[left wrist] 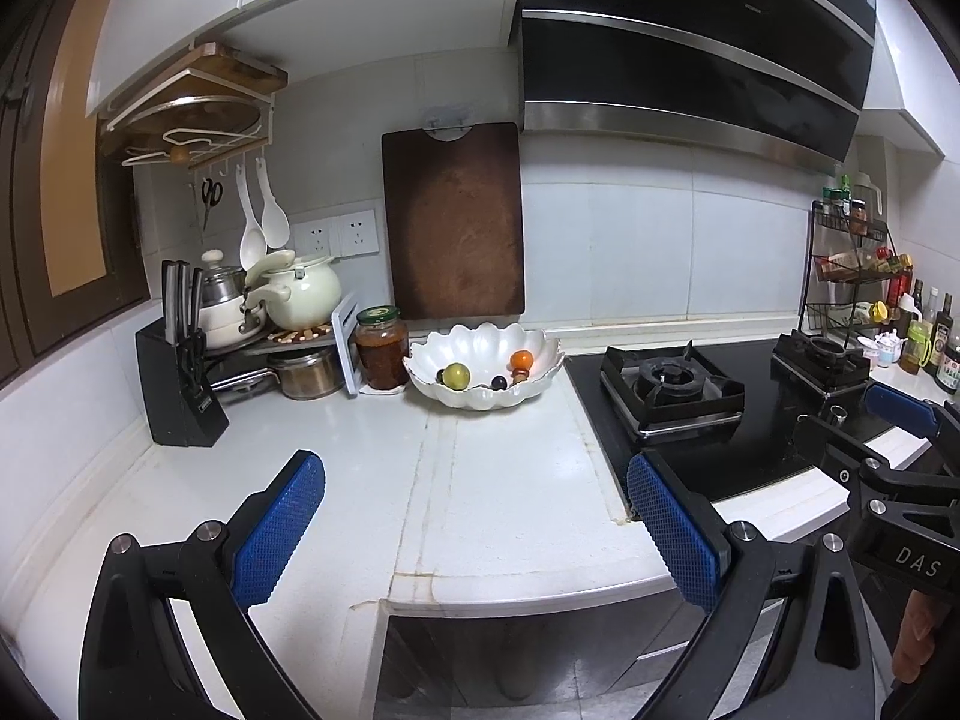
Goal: Organize fruits
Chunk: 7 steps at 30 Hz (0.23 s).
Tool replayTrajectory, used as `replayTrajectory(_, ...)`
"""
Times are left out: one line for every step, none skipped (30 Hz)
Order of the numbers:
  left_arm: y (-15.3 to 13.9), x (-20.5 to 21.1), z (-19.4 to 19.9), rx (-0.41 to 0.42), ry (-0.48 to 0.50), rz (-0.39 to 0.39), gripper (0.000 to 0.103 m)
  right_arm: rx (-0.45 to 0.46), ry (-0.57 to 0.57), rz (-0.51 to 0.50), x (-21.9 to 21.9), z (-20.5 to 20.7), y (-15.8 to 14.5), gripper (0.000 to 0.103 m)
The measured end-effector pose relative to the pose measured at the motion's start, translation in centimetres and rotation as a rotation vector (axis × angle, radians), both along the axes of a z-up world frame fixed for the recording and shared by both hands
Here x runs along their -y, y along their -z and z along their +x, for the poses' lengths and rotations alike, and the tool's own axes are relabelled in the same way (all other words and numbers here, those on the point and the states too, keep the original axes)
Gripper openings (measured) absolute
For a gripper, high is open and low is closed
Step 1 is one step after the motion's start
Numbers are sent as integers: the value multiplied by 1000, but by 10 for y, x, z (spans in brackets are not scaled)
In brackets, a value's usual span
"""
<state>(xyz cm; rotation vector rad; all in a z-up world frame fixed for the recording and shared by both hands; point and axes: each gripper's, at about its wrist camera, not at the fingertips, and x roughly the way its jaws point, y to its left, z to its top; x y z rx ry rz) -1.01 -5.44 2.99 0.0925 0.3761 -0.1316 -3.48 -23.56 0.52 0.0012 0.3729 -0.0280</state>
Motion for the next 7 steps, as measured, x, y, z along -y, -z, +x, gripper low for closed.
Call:
replayTrajectory(0, -1, 1, 1, 2, -1, 103, -1, 0, 0, 1, 0, 0, 85)
replayTrajectory(0, -1, 1, 0, 2, -1, 103, -1, 0, 2, 2, -1, 0, 85)
replayTrajectory(0, 0, 0, -2, 3, -2, 103, -3, 1, 2, 2, -1, 0, 85)
replayTrajectory(0, 1, -1, -3, 4, -2, 103, -6, -2, 3, 3, 0, 0, 85)
replayTrajectory(0, 2, -1, -3, 4, -2, 103, -7, -3, 4, 4, 0, 0, 85)
replayTrajectory(0, 2, -1, -4, 1, 1, 103, -7, -1, 4, 4, 0, -1, 85)
replayTrajectory(0, 1, -1, -5, 1, 1, 103, -8, 0, 4, 5, 0, -1, 85)
